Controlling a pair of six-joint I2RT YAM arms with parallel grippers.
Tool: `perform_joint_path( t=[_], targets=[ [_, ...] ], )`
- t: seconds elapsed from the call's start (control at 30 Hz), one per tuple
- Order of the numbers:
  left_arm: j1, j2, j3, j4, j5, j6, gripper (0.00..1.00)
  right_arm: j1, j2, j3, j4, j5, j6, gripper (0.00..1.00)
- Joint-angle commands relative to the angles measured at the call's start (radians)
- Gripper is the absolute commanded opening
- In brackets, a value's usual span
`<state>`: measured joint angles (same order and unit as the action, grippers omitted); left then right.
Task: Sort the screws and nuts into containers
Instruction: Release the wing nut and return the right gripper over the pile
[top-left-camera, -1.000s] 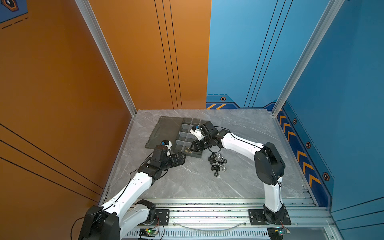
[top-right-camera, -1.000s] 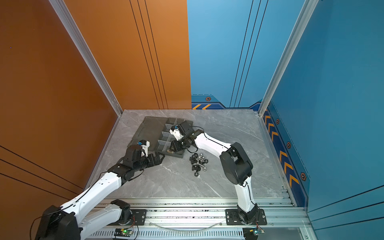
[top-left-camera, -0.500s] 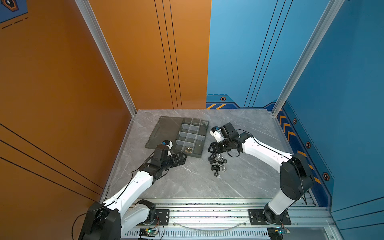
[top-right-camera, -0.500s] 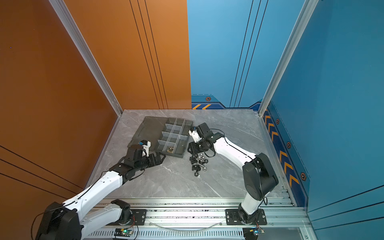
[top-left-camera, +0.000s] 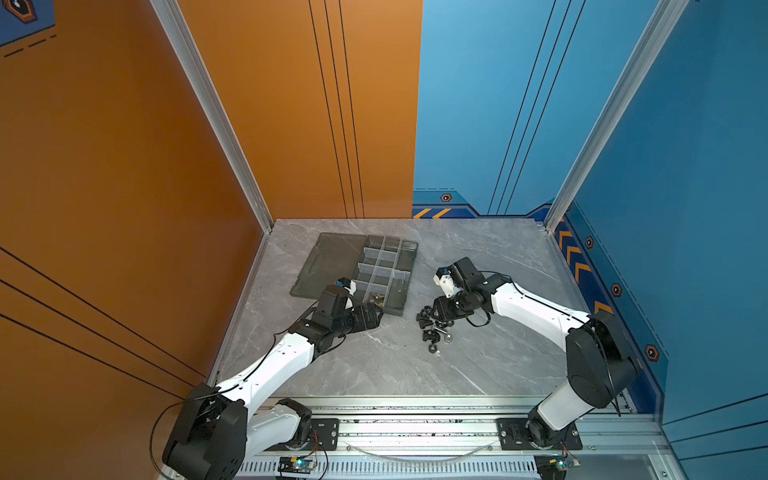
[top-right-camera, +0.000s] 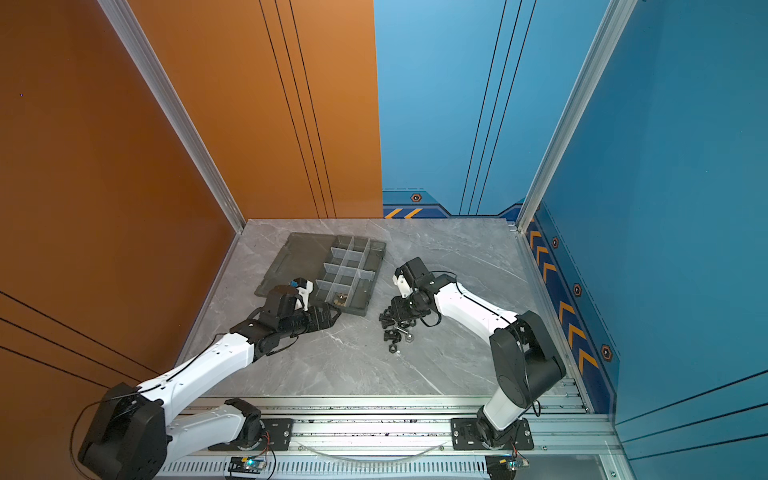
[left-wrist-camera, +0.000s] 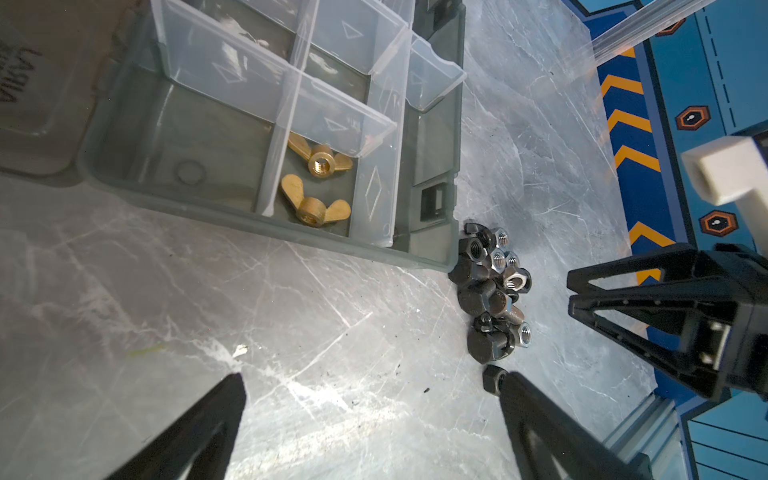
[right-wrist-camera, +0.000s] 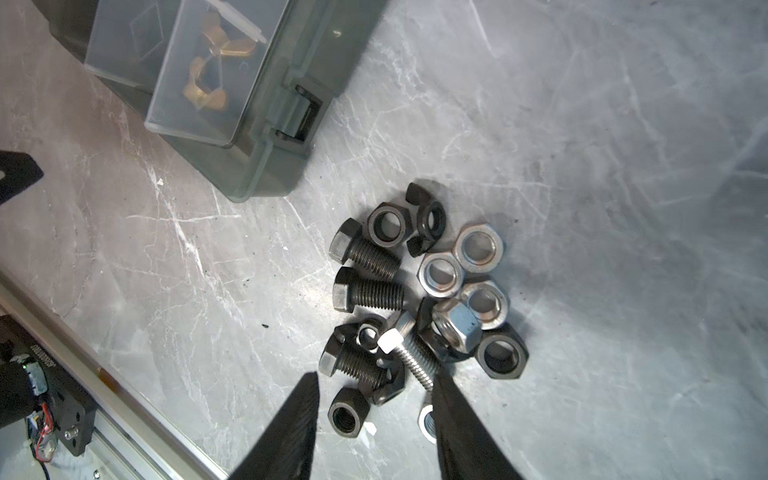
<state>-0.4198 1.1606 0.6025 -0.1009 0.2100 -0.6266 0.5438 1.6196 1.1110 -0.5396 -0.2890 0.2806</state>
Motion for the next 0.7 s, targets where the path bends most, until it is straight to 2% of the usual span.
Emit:
perform_joint_path(
  t=[0.0,0.3,0.4,0.67],
  targets=[
    [-0.022,0.012,0.034,0.009,-0.014,-0.003,0.98,0.0,-0.02,-0.02,-0.019,0.043,0.02,0.47],
    [-0.049,0.027,0.036,0.02,-0.013,-0.003,0.98,0.004,0.006,-0.008,0.015,0.107,-0.033,0.43],
    [-0.05,0.031,0.036,0.018,-0.013,-0.003,0.98,0.005,0.045,0.033,0.007,0.123,-0.061,0.4],
    [-0.051,0.018,0.035,0.013,-0.013,-0.003,0.98,0.03,0.17,0.141,-0.012,0.163,-0.108,0.38]
  ],
)
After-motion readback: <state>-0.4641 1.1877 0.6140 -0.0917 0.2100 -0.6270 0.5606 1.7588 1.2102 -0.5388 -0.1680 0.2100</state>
